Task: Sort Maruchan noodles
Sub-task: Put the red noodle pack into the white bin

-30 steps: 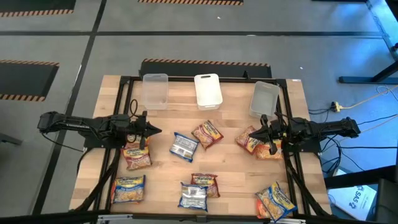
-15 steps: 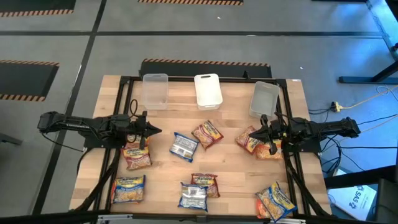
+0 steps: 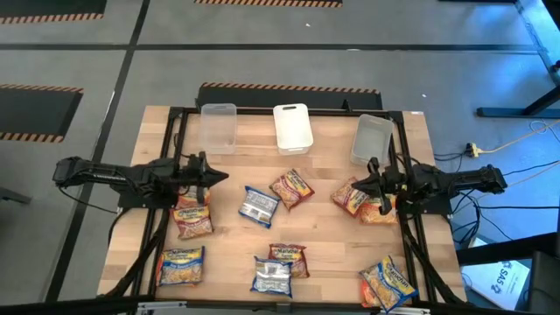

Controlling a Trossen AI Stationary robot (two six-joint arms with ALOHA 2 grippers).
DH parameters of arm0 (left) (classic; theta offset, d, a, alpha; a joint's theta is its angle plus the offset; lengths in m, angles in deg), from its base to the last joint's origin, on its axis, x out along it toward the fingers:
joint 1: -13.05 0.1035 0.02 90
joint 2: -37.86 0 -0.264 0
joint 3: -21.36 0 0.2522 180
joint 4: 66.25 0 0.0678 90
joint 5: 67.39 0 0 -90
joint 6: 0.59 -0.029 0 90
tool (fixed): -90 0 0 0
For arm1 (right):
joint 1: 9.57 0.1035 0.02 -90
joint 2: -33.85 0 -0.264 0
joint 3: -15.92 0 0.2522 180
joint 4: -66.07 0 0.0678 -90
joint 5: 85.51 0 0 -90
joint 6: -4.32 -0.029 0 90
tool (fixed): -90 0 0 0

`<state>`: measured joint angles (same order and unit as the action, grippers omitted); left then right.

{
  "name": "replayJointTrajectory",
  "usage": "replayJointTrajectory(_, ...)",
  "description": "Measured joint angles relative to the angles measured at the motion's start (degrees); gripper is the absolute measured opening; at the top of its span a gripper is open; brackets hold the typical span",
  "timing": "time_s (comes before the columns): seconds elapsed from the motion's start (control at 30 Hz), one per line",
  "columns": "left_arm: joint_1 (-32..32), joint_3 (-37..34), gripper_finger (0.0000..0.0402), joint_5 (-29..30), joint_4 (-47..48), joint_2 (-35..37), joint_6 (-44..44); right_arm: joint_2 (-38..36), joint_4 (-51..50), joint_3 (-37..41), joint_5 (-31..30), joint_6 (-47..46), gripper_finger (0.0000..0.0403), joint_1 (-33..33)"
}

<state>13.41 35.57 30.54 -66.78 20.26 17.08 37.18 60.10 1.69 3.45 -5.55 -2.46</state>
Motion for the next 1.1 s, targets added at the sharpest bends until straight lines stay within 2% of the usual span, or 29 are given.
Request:
replayJointTrajectory(0.1, -0.02, 0.00, 0.0004, 1.15, -4.24, 0.00, -0.38, 0.04, 1.79, 0.00, -3.62, -0.98, 0.0001, 0.02)
replayJointTrajectory(0.23, 0.00, 0.00, 0.0004, 7.22, -9.79, 0.02, -1.68, 0.04, 1.82, 0.00, -6.40, -5.04, 0.0001, 0.02)
replayJointTrajectory(0.4, 0.00, 0.00, 0.0004, 7.16, -12.21, -0.48, -3.89, 2.65, 3.25, 0.00, -10.96, -8.52, 0.0001, 0.02)
replayJointTrajectory(0.57, 0.00, 0.95, 0.0004, 6.68, -13.69, -3.64, -6.15, 10.56, 9.12, -0.60, -13.58, -9.70, 0.0001, 0.02)
replayJointTrajectory(0.7, 0.00, 3.22, 0.0004, 5.96, -13.81, -8.23, -6.27, 19.79, 10.65, -3.63, -15.25, -10.90, 0.0001, 0.02)
replayJointTrajectory(0.97, -0.04, 7.80, 0.0004, 4.58, -13.76, -18.56, -6.27, 35.80, 13.54, -10.59, -11.45, -13.77, 0.0001, 0.00)
replayJointTrajectory(1.1, -0.02, 9.84, 0.0004, 4.60, -13.76, -23.96, -6.27, 41.33, 13.66, -12.95, -12.95, -14.30, 0.0002, 0.00)
